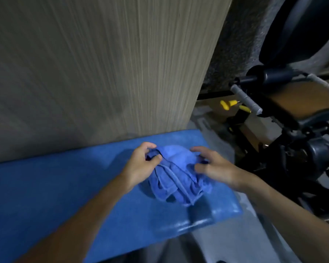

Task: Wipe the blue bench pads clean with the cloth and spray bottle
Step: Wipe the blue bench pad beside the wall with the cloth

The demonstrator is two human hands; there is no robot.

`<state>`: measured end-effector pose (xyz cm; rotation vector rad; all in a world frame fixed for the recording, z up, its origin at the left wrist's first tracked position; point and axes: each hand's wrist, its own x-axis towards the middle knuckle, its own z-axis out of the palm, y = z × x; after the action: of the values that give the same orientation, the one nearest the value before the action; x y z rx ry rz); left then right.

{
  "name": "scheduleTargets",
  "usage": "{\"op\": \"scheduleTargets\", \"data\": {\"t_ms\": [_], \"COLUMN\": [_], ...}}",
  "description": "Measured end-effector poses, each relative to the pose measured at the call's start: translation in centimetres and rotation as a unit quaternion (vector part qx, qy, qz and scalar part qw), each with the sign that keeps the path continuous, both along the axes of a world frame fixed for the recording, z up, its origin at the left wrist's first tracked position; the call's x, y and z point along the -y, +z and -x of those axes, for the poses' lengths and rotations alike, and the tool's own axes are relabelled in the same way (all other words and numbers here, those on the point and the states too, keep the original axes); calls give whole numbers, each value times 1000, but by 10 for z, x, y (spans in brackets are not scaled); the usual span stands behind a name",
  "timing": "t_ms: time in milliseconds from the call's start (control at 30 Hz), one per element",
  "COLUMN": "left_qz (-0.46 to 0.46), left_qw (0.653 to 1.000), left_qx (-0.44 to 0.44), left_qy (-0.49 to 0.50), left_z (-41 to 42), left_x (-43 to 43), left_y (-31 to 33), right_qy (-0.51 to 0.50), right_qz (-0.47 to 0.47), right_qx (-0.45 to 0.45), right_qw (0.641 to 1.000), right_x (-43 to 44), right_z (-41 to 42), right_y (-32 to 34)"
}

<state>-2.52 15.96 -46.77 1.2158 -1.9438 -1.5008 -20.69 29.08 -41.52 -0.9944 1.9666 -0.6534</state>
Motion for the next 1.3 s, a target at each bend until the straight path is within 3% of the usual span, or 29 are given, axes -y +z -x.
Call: {"op": "scheduleTargets", "data": {"t_ms": [67, 200, 300, 433, 567, 800, 1000, 1300], "left_qz": [116, 233, 289, 341, 381, 374, 372, 393], "left_qw": [988, 938, 891, 870, 860, 859, 845, 812], "left_qx": [88, 204, 270, 274, 263, 275, 300, 333], "left_qy": [-49, -153, -224, -227, -216, -216, -239, -273], "left_z": [-4, -13, -15, -19, -23, -23, -21, -19], "left_x": [17, 40, 44, 42, 32, 18, 23, 15], "left_y": [-35, -65, -73, -77, -83, -79, -79, -81], "right_qy": [114, 243, 273, 232, 216, 132, 64, 81], "right_qz": [-24, 12, 71, 132, 131, 120, 114, 105], "right_qx": [-247, -330, -442, -474, -490, -497, -559, -529], "right_qw": [962, 912, 852, 839, 834, 849, 819, 838], "right_x": [5, 17, 16, 18, 16, 4, 14, 12], "right_z": [4, -14, -30, -27, -30, -41, -43, -39], "right_y": [-34, -93, -139, -162, -163, -162, -168, -167]}}
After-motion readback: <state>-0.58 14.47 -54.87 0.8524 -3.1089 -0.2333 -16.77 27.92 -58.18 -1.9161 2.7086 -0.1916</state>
